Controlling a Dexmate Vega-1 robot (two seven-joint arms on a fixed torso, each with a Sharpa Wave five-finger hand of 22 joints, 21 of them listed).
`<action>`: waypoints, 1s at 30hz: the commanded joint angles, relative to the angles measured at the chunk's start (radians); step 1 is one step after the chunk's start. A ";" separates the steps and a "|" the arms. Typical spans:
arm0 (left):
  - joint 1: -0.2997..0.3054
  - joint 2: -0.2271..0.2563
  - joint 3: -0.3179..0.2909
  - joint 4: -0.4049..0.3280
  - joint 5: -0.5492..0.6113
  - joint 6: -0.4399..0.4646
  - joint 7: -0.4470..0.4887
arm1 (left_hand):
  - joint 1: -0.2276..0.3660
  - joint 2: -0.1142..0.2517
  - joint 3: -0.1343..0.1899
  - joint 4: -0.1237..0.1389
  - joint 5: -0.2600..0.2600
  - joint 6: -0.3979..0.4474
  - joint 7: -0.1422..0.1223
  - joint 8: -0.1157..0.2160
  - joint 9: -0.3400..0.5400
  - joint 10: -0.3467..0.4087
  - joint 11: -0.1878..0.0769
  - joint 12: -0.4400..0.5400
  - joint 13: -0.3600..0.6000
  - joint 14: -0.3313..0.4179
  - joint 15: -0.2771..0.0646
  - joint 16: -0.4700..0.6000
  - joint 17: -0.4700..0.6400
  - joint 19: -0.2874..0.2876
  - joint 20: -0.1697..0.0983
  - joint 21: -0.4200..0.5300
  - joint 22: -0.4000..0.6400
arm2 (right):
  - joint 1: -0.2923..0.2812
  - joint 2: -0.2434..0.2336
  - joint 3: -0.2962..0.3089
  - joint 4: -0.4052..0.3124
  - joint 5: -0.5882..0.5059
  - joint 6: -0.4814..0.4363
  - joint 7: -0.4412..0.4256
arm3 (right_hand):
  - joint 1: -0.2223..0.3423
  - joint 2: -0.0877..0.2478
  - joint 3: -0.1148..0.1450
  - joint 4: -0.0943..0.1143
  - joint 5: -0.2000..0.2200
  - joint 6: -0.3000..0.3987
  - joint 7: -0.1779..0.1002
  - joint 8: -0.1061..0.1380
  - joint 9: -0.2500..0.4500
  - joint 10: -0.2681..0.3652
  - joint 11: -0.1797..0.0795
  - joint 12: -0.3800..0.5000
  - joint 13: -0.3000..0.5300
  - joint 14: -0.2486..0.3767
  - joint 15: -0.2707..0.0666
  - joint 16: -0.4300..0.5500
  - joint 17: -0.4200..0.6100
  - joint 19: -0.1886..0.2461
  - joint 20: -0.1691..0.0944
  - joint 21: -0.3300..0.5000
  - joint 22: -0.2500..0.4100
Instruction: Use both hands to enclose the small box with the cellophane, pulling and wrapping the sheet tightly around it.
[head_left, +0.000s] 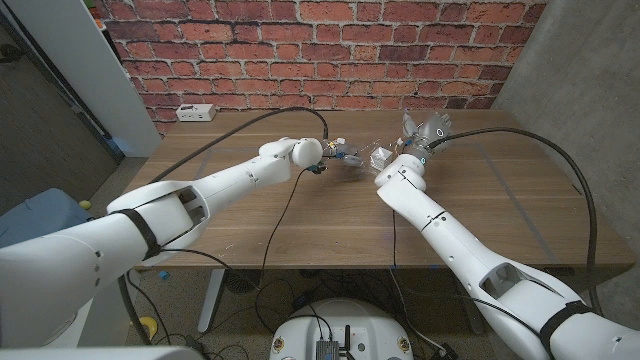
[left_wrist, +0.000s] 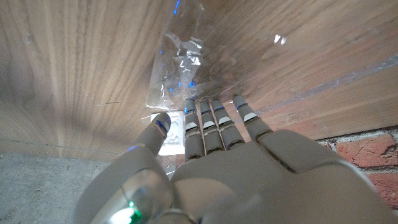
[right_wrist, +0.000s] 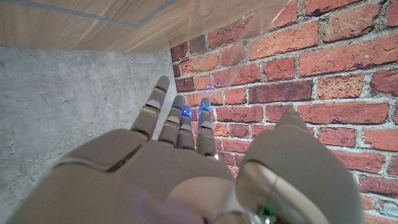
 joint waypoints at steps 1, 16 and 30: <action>0.008 0.009 -0.002 -0.023 0.005 0.010 0.002 | -0.009 -0.005 0.010 0.000 0.005 0.002 0.000 0.001 0.003 0.007 -0.006 0.003 0.003 -0.001 0.000 -0.002 0.005 0.008 0.003 0.000 0.005 | 0.070 0.023 -0.006 0.069 0.059 -0.148 0.004 | -0.029 0.001 -0.013 0.009 -0.001 0.055 0.051 0.019 0.003 0.011 0.006 0.007 0.004 -0.002 0.003 0.000 -0.003 -0.008 0.007 -0.009 0.003; 0.025 0.032 -0.009 -0.077 0.014 0.036 -0.008 | -0.009 -0.003 0.015 -0.003 0.006 0.000 -0.001 0.003 0.003 0.007 -0.008 0.002 0.003 -0.003 -0.002 -0.003 0.004 0.010 0.001 -0.001 0.005 | 0.106 0.029 0.022 0.152 0.170 -0.033 0.025 | -0.020 0.022 -0.006 -0.011 0.009 0.219 0.049 0.053 0.001 0.122 -0.024 0.044 -0.003 0.078 -0.027 0.032 -0.014 0.017 0.008 -0.006 0.005; 0.043 0.054 -0.020 -0.129 0.025 0.063 -0.019 | -0.010 -0.003 0.019 -0.005 0.006 -0.002 -0.001 0.004 0.003 0.006 -0.007 0.002 0.003 -0.003 -0.001 -0.002 0.004 0.010 0.000 -0.003 0.005 | 0.123 0.040 0.010 0.289 0.214 0.210 -0.067 | 0.290 0.148 0.184 -0.216 -0.006 0.431 -0.052 0.063 -0.003 0.308 -0.124 0.076 -0.018 0.228 -0.131 0.076 -0.041 0.079 -0.016 0.002 0.004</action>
